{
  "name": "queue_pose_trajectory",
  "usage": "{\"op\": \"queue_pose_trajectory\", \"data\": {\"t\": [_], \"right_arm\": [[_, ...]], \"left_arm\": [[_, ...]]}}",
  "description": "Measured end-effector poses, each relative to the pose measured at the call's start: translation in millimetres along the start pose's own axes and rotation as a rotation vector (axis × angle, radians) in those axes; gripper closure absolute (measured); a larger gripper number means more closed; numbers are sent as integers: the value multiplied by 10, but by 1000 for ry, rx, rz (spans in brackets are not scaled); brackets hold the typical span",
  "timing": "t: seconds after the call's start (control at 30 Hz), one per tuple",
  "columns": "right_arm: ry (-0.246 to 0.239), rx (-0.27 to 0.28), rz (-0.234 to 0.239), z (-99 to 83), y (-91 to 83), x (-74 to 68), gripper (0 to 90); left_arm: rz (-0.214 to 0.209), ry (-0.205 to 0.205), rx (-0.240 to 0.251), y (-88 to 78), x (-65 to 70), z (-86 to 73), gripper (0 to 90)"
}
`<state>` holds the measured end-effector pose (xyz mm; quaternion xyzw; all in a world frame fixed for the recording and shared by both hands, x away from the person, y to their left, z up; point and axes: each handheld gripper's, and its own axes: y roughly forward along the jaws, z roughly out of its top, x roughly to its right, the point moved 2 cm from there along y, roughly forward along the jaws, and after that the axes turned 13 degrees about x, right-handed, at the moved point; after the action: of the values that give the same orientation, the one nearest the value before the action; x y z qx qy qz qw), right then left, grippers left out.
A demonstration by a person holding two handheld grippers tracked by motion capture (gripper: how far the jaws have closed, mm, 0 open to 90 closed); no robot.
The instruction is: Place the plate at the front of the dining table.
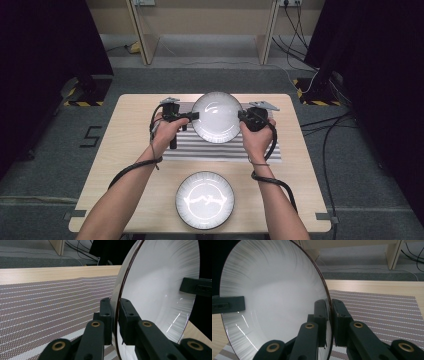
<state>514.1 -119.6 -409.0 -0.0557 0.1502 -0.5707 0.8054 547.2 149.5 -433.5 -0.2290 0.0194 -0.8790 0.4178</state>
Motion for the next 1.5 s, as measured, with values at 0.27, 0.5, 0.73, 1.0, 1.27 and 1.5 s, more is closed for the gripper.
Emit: {"op": "queue_pose_trajectory", "data": {"t": [0.27,0.5,0.73,1.0,1.27,1.5], "right_arm": [[2,-2,0,-14,60,11,834],[6,-7,-3,-24,120,26,836],[12,-10,-7,-30,169,45,838],[16,-15,-13,-47,243,76,837],[25,-33,-17,-93,325,104,838],[26,-39,-18,-105,397,130,838]], "left_arm": [[7,-5,-6,40,-46,7,811],[16,-7,-4,79,-78,20,809],[26,-6,-7,136,-107,21,806],[39,-5,-12,207,-146,11,803],[57,-6,-27,270,-198,-16,798],[76,-5,-24,326,-230,-34,794]]}}
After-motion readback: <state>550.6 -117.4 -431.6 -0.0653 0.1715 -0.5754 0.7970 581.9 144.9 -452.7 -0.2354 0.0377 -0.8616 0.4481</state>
